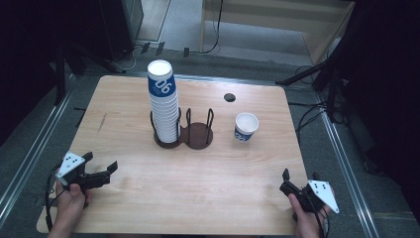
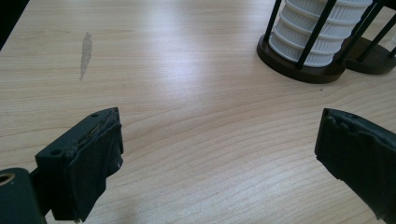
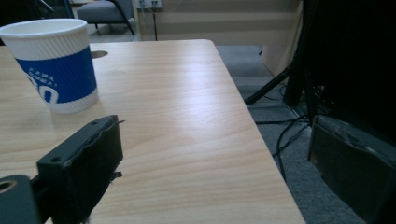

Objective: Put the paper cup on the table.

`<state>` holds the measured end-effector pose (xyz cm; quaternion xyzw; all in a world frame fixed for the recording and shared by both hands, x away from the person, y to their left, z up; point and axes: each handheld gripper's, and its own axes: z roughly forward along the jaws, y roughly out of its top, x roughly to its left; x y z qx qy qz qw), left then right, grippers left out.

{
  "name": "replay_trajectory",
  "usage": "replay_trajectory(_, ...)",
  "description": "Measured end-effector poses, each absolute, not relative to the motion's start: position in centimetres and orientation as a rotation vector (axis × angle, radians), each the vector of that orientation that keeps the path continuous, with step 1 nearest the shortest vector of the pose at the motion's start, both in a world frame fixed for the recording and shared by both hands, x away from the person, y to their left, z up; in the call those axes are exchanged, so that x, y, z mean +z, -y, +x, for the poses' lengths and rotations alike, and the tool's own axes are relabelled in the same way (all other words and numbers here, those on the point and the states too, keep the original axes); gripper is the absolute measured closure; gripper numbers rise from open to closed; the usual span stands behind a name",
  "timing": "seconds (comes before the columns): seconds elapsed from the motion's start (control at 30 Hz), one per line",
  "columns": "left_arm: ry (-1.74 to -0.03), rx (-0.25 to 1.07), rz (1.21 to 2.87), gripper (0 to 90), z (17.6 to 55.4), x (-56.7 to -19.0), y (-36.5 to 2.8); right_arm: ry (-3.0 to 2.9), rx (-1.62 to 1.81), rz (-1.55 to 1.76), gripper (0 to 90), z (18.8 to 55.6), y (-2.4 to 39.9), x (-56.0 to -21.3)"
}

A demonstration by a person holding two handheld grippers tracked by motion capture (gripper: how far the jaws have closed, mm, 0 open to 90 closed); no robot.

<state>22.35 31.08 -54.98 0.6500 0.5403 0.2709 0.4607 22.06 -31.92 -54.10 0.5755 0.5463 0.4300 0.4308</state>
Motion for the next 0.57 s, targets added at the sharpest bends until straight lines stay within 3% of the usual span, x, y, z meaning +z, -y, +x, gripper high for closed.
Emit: replay_trajectory(0.57,-1.34,0.672,1.557,1.8,22.2,-54.9,-31.6,-1.372,1.055,1.494,7.0,20.7,33.4,-54.6)
